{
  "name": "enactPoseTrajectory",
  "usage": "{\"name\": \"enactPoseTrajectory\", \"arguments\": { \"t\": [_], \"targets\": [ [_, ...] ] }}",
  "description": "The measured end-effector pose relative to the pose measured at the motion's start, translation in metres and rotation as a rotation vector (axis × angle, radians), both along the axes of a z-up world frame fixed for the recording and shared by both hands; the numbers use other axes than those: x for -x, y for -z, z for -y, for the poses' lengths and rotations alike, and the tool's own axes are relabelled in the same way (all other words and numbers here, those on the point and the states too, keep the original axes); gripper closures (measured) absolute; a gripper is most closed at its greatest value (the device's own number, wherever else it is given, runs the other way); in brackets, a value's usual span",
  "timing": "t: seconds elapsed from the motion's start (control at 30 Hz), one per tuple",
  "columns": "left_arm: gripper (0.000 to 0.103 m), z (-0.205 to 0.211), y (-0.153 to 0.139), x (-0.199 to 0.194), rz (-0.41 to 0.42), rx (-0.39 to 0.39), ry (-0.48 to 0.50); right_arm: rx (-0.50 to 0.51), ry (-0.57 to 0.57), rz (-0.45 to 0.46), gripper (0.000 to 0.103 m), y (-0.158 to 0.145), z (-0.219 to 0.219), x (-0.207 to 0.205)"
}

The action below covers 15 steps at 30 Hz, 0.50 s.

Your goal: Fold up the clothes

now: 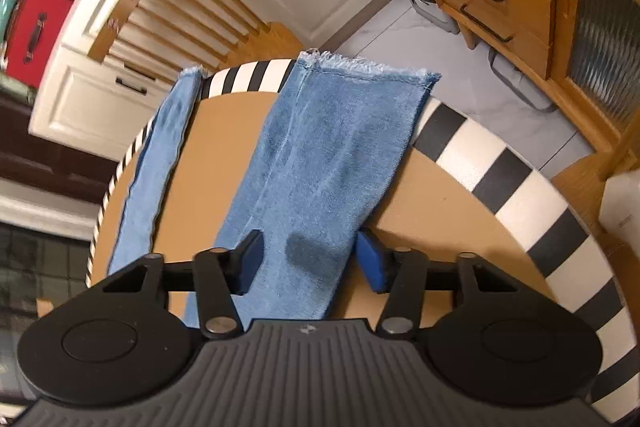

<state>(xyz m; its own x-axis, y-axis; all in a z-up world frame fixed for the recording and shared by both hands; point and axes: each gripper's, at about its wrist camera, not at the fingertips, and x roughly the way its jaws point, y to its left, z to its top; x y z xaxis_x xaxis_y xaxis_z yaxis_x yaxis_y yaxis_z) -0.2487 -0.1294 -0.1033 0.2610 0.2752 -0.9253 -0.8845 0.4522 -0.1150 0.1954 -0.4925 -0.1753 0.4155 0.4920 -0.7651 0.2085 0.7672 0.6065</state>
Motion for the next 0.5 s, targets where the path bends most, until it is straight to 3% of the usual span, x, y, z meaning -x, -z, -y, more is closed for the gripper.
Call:
{"name": "enactPoseTrajectory", "arguments": {
  "t": [0.1, 0.2, 0.4, 0.5],
  "targets": [
    [0.003, 0.001, 0.001, 0.003, 0.005, 0.009, -0.008, 0.013, -0.004, 0.01, 0.089, 0.005, -0.001, 0.002],
    [0.003, 0.002, 0.002, 0.006, 0.011, 0.015, -0.024, 0.017, -0.005, 0.029, 0.097, 0.007, -0.002, 0.005],
    [0.003, -0.001, 0.005, 0.027, 0.107, 0.07, -0.123, 0.126, -0.091, 0.169, 0.098, -0.008, -0.018, 0.018],
    [0.003, -0.004, 0.017, 0.053, 0.287, 0.17, -0.286, 0.149, -0.107, 0.175, 0.098, -0.009, -0.02, 0.017]
  ]
}}
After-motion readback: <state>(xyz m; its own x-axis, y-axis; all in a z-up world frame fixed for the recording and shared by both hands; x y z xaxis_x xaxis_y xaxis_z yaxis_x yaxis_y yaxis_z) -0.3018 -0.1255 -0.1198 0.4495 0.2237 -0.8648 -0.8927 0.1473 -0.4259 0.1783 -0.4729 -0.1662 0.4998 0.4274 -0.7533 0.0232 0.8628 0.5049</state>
